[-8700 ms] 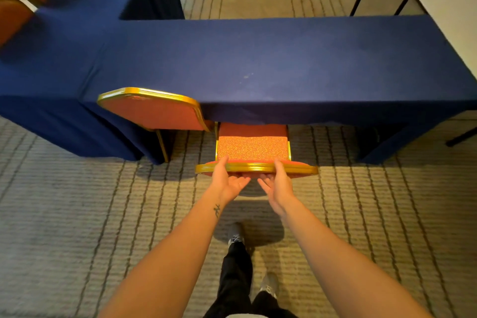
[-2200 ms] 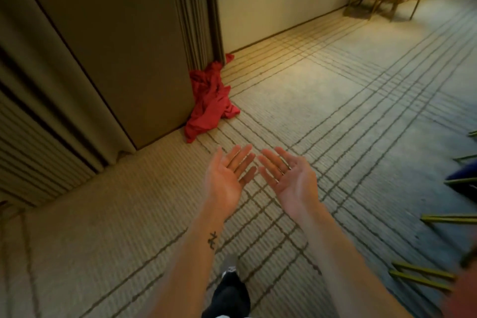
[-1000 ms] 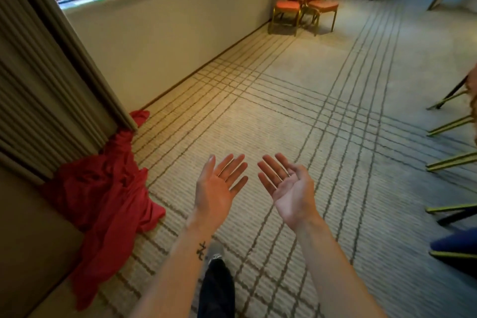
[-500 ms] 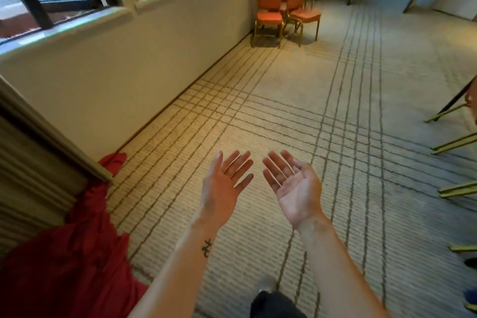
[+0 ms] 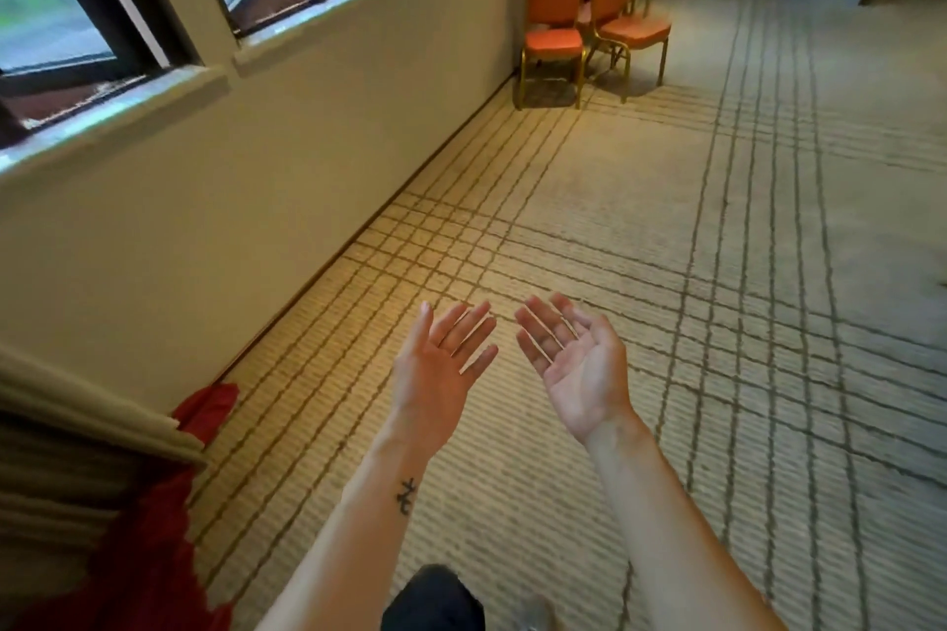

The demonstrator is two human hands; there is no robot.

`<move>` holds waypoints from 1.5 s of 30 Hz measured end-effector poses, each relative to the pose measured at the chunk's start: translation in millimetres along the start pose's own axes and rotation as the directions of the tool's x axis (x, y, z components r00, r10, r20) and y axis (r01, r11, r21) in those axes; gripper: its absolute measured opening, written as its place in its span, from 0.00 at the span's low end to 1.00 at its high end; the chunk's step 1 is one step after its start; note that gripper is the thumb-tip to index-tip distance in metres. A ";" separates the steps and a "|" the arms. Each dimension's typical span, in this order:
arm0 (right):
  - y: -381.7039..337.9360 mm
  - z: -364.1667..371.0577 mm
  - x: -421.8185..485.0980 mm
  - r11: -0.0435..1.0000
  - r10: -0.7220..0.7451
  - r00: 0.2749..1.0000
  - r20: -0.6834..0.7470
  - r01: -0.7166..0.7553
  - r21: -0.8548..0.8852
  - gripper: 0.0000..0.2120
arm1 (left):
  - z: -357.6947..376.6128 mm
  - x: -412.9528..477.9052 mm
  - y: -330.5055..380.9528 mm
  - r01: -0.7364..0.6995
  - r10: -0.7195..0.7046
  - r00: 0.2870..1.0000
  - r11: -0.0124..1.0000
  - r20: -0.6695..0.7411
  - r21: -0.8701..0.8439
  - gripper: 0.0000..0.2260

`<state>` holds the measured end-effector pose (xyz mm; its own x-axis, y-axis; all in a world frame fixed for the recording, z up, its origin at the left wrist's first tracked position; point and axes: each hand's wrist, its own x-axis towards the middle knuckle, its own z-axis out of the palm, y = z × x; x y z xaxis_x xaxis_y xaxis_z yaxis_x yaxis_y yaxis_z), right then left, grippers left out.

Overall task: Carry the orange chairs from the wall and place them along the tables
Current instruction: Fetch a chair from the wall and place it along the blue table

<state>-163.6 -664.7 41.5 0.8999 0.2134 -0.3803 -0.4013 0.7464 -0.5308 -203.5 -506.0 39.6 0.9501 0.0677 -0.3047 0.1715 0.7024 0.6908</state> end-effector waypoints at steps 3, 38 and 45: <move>-21.9 23.1 64.7 1.000 0.015 1.000 0.002 -0.015 -0.006 0.17 | 11.5 66.1 19.1 0.004 -0.004 1.000 0.999 -0.001 -0.041 0.27; -252.0 270.0 936.5 0.995 -0.053 0.992 -0.112 0.061 0.075 0.18 | 123.2 967.9 291.4 0.094 -0.093 0.994 0.995 0.057 -0.030 0.27; -296.4 317.4 1093.8 0.999 -0.006 0.997 -0.083 0.009 0.036 0.19 | 144.0 1128.9 325.9 0.109 -0.109 0.994 0.992 -0.004 -0.065 0.27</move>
<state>993.8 -452.5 23.3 0.8850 0.1560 -0.4386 -0.3870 0.7702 -0.5069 962.4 -302.7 15.3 0.9247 -0.0067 -0.3808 0.2566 0.7498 0.6099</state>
